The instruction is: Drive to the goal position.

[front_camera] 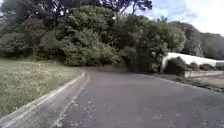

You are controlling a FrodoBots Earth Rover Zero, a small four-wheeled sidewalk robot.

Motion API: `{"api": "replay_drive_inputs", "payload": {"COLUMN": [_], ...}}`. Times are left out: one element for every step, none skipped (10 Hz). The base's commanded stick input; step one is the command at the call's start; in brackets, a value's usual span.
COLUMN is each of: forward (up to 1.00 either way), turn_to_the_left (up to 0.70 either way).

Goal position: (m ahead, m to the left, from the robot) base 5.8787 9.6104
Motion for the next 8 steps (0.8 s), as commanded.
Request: {"api": "replay_drive_inputs", "payload": {"forward": [0.0, 0.69, 0.69, 0.69, 0.69, 0.7, 0.7, 0.69], "turn_to_the_left": [0.0, 0.0, 0.0, 0.0, 0.0, 0.0, 0.0, 0.0]}}
